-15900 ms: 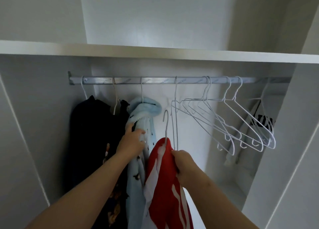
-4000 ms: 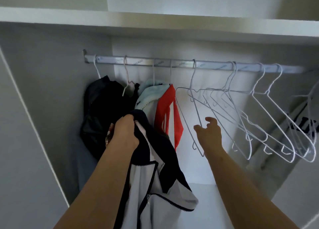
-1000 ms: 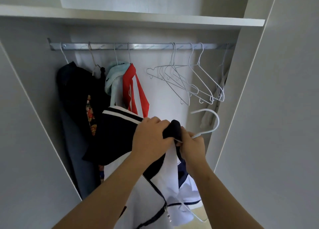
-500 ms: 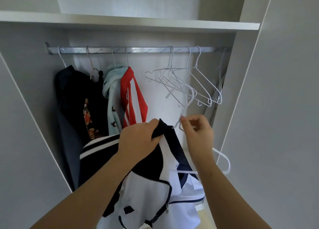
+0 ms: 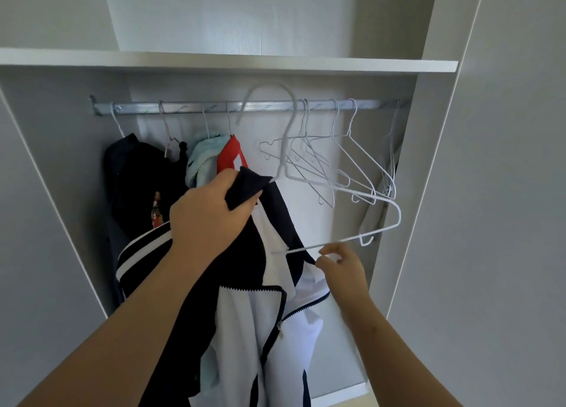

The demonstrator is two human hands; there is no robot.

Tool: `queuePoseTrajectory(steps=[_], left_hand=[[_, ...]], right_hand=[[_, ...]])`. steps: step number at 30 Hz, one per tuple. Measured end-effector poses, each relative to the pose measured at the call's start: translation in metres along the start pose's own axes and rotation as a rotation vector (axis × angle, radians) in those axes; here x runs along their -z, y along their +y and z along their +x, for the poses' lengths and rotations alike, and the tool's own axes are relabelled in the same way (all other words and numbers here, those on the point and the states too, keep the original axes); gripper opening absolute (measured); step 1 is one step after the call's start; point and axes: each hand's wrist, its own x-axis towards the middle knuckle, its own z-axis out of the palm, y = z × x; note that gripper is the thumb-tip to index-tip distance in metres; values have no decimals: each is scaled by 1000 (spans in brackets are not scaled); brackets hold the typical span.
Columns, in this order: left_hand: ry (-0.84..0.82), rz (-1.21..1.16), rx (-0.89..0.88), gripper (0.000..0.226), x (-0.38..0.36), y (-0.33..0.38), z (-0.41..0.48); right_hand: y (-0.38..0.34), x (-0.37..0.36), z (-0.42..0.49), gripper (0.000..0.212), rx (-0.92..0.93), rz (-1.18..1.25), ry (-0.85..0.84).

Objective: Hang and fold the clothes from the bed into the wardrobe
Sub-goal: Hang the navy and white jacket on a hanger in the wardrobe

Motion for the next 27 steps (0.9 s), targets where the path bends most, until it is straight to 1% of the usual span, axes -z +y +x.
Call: queuePoseTrajectory(steps=[2, 3, 4, 6, 8, 9, 10, 11, 12, 15, 16, 20, 21, 24, 26, 27], left_hand=[[7, -63, 66, 34, 6, -4, 4], [9, -102, 87, 28, 9, -5, 6], [13, -126, 86, 28, 12, -7, 8], [11, -145, 56, 31, 17, -8, 11], [9, -160, 29, 26, 22, -5, 12], [17, -175, 19, 25, 24, -4, 12], [26, -195, 14, 28, 27, -3, 12], [34, -217, 11, 33, 29, -3, 13], [37, -243, 7, 39, 32, -3, 13], [53, -267, -10, 41, 39, -11, 14], [63, -248, -21, 43, 42, -15, 14], [79, -93, -83, 55, 55, -36, 11], [79, -71, -88, 56, 58, -41, 10], [68, -13, -69, 59, 65, -54, 7], [59, 64, -92, 61, 68, -62, 5], [52, 98, -120, 60, 69, -64, 4]], right_hand=[[-1, -3, -1, 14, -58, 10, -48], [-2, -4, -2, 16, -92, 0, -78], [-1, -6, -3, 23, -116, -27, -113], [3, -13, -3, 49, -140, -57, -189], [4, -18, -5, 71, -194, 45, -266], [5, -20, -5, 76, -252, 115, -310], [7, -21, -5, 76, -314, 167, -353], [12, -23, -5, 71, -365, 195, -394], [16, -25, -5, 62, -397, 210, -428], [26, -30, -1, 13, -455, 301, -422], [28, -29, 3, 7, -481, 364, -410], [26, -20, 14, 13, -638, 766, -400], [24, -16, 13, 14, -649, 839, -413], [16, -2, 7, 29, -604, 884, -537], [14, 6, 6, 8, -659, 884, -532], [16, 9, 8, 16, -688, 850, -499]])
